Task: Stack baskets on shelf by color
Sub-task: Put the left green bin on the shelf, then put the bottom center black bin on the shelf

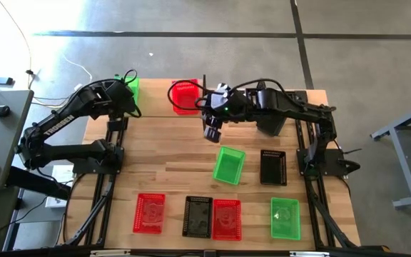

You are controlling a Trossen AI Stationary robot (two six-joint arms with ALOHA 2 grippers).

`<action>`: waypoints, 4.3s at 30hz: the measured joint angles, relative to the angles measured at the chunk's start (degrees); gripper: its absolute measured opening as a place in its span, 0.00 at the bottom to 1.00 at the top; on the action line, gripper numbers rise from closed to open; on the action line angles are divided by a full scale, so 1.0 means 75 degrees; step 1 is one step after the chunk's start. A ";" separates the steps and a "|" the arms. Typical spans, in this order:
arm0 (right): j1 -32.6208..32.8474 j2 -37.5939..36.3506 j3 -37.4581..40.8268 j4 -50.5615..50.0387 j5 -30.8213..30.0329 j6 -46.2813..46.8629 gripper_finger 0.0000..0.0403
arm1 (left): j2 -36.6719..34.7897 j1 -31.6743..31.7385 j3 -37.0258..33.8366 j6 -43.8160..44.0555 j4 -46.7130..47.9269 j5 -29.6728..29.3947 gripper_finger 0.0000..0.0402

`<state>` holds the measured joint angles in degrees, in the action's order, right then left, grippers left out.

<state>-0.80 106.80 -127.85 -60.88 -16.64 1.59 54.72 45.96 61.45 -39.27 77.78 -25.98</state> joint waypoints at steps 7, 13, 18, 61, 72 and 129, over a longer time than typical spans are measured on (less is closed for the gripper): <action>0.0198 0.0000 0.0000 0.0000 0.0066 0.0220 0.25 | -0.0039 -0.0082 0.0000 0.0678 0.0049 -0.0002 0.23; 0.0415 0.0000 -0.0001 0.0043 0.0553 0.0884 0.25 | -0.0045 -0.0084 0.0002 0.1138 0.0055 0.0062 0.22; 0.0722 0.0000 0.0071 0.0086 0.0864 0.1577 0.25 | -0.0058 -0.0095 0.0003 0.1238 0.0048 0.0628 0.22; 0.3922 0.0888 0.2270 0.4782 0.0860 0.3130 0.40 | -0.0961 -0.4743 0.0009 0.7429 0.0061 0.4972 0.22; 0.4303 0.1797 0.2270 0.4245 0.0979 0.3123 0.37 | -0.1212 -0.4757 0.0009 0.7618 0.0061 0.4948 0.22; 0.4693 0.3791 0.2081 0.3623 0.1076 0.3392 0.02 | -0.1205 -0.4754 0.0006 0.7615 0.0059 0.4957 0.22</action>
<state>34.39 135.24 -112.24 -33.70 -8.57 27.03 45.68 10.31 61.49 17.85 78.23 11.20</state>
